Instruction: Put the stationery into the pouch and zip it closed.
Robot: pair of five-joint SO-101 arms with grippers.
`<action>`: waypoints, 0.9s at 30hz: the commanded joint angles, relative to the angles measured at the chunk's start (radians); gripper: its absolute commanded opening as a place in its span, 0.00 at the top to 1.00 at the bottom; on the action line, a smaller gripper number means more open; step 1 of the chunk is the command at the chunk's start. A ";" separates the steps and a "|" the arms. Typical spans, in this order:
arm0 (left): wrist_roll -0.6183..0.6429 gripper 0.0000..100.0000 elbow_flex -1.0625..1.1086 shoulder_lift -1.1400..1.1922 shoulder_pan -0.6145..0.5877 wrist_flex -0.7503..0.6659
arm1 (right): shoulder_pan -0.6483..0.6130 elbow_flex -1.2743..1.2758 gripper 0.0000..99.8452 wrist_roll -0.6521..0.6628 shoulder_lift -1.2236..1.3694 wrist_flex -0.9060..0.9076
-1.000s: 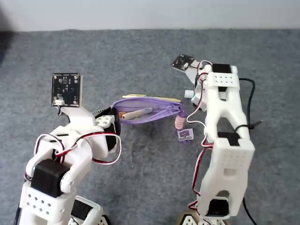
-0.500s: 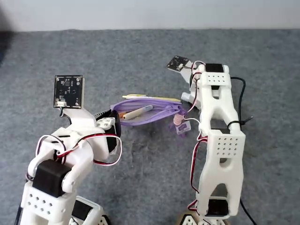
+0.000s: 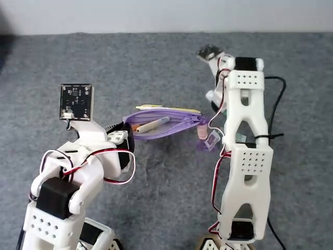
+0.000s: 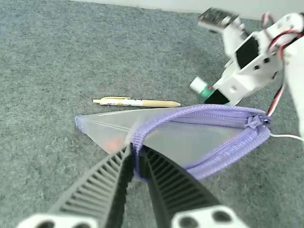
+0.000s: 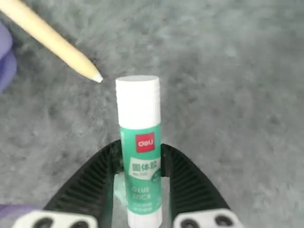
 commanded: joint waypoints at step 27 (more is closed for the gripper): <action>0.006 0.99 -0.001 0.002 -0.008 -0.020 | 0.012 0.675 0.99 -0.265 -1.101 0.102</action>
